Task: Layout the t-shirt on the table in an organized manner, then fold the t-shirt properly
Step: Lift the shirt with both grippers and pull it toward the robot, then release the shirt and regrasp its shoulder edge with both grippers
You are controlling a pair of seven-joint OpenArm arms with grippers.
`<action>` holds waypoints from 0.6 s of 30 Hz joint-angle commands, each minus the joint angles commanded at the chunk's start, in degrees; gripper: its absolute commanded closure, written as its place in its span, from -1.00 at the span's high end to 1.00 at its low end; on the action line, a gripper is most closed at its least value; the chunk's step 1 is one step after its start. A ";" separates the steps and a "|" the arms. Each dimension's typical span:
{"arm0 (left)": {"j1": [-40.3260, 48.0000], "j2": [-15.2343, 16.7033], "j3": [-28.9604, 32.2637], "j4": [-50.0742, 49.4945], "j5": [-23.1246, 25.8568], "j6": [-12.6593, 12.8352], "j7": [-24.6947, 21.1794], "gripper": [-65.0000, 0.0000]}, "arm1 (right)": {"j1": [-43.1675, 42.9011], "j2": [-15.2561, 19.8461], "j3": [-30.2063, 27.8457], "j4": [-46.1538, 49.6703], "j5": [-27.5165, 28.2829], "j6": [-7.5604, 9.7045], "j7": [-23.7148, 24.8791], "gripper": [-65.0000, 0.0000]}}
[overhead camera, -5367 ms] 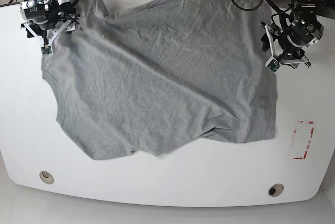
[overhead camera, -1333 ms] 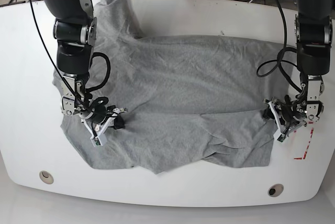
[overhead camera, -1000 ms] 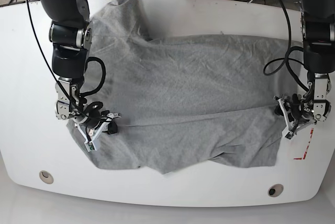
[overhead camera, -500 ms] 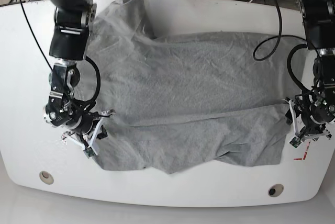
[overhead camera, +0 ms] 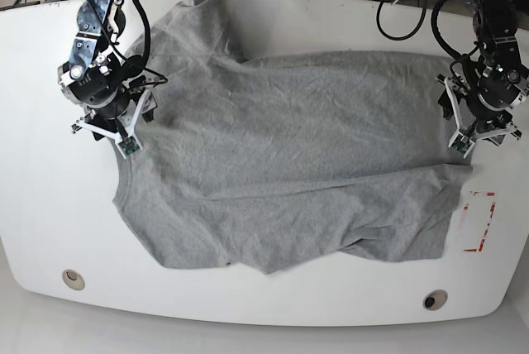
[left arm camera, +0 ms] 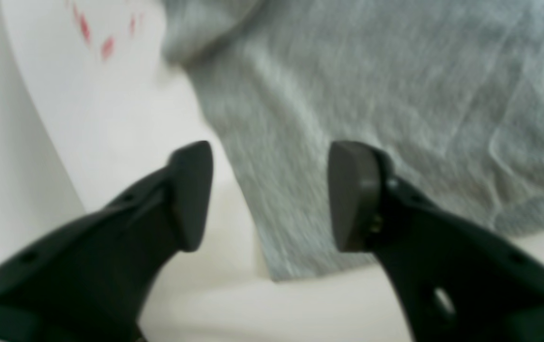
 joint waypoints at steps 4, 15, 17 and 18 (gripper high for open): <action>1.93 1.49 -3.25 0.44 0.00 0.00 0.00 0.38 | -4.13 -0.44 4.13 0.09 0.09 0.09 -0.53 0.41; 3.87 1.67 -3.96 0.70 -0.09 0.00 0.00 0.38 | -11.25 -4.84 8.53 -0.18 0.18 0.18 -0.53 0.43; 3.87 1.67 -3.96 0.70 -0.09 0.00 0.00 0.38 | -11.60 -5.98 8.53 -0.18 0.18 0.18 -0.53 0.44; 3.87 1.67 -3.96 0.70 -0.09 0.00 0.00 0.38 | -11.69 -6.51 8.53 -0.35 0.18 0.18 -0.53 0.44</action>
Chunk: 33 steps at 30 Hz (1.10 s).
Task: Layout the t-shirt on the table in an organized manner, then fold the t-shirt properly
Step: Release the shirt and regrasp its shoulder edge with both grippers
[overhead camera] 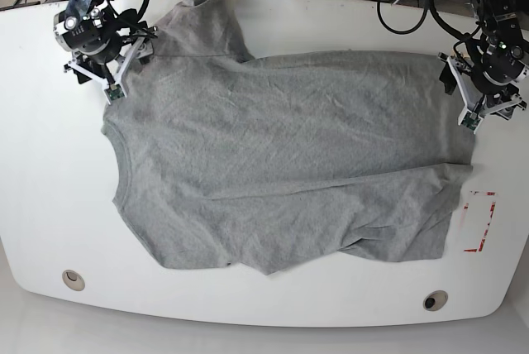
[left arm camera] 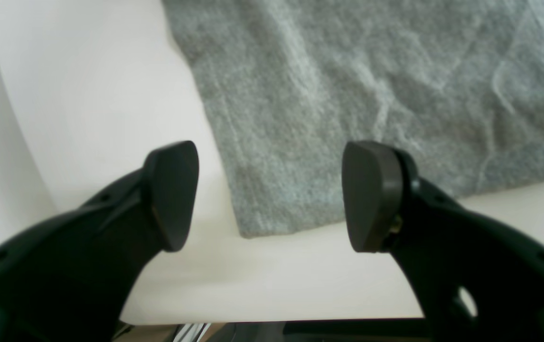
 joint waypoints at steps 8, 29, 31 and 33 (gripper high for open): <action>-0.09 -0.18 0.00 -0.09 0.00 0.00 -0.09 0.38 | -0.44 -1.41 0.09 -4.92 0.00 0.00 0.35 0.42; 0.70 -0.18 -3.60 -0.18 0.00 0.00 -0.09 0.38 | -0.26 -1.14 0.18 -13.71 -0.09 0.00 6.59 -1.00; 0.70 0.00 -6.15 -0.18 0.00 0.00 -0.09 0.38 | -0.26 -1.05 0.18 -13.54 -0.09 0.00 6.59 -0.95; 0.70 0.00 -8.18 -0.26 0.00 0.00 -0.09 0.37 | -0.26 -1.05 0.18 -13.45 -0.09 0.00 6.59 -0.99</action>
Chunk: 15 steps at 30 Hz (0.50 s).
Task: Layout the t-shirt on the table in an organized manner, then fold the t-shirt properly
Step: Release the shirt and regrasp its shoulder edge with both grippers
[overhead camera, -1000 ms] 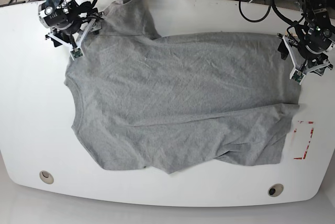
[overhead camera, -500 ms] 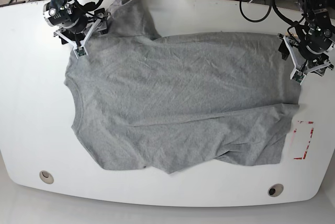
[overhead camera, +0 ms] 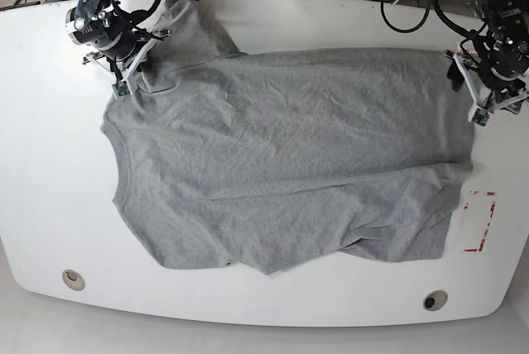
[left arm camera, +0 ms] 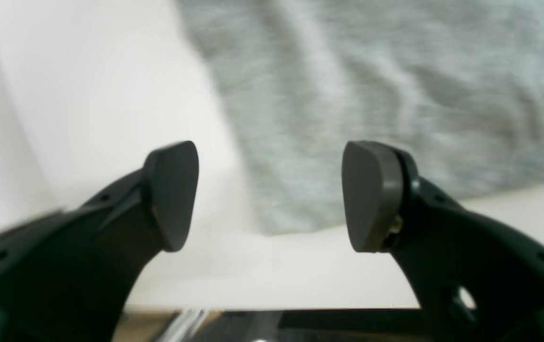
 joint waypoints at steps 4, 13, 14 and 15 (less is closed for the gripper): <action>0.00 0.18 -4.84 -0.09 0.00 0.00 0.00 0.37 | 0.00 0.53 0.00 0.18 0.00 0.00 0.00 -1.00; 3.96 0.09 -7.03 -0.44 -4.40 0.00 0.00 0.37 | 0.00 1.23 0.00 0.18 0.00 0.00 0.00 -1.00; 4.22 0.09 -7.03 -0.62 -4.84 0.00 0.00 0.37 | 0.00 1.23 0.00 0.18 0.00 0.00 0.00 -1.00; 4.66 0.09 -7.03 -1.23 -5.54 0.00 0.00 0.37 | 0.00 1.23 0.00 0.18 0.00 0.00 0.00 -1.00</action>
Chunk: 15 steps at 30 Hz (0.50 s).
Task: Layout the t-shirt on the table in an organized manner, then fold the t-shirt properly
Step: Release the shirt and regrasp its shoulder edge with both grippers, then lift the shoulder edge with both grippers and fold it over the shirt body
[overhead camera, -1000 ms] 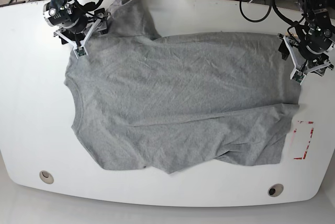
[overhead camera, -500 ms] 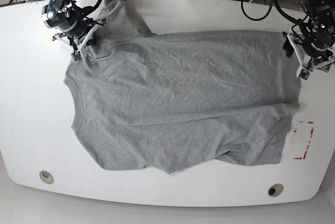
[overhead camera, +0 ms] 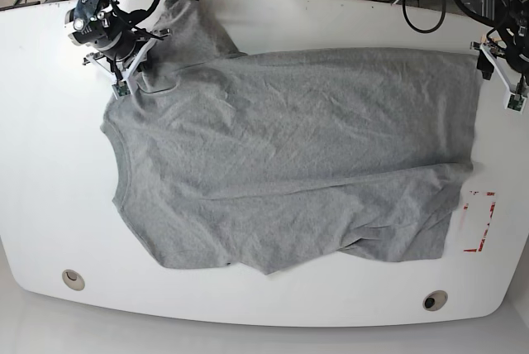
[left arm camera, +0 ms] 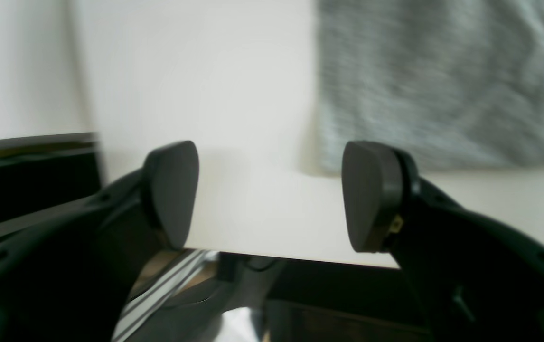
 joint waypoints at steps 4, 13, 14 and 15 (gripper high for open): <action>0.00 0.00 0.09 -5.19 -0.35 0.00 -0.35 0.37 | 0.00 -0.09 0.00 0.00 0.00 0.00 0.00 -1.00; -2.11 -0.26 2.55 -13.45 -0.35 0.00 -3.52 0.37 | 0.00 0.00 0.00 -0.09 0.00 0.00 0.00 -1.00; -2.11 -0.26 2.90 -13.98 -0.35 0.00 -3.60 0.37 | 0.00 0.00 0.00 -0.09 0.00 0.00 0.00 -1.00; -2.11 -0.26 3.43 -14.42 -0.35 0.00 -3.60 0.37 | 0.00 0.00 0.00 -0.09 0.00 0.00 0.00 -1.00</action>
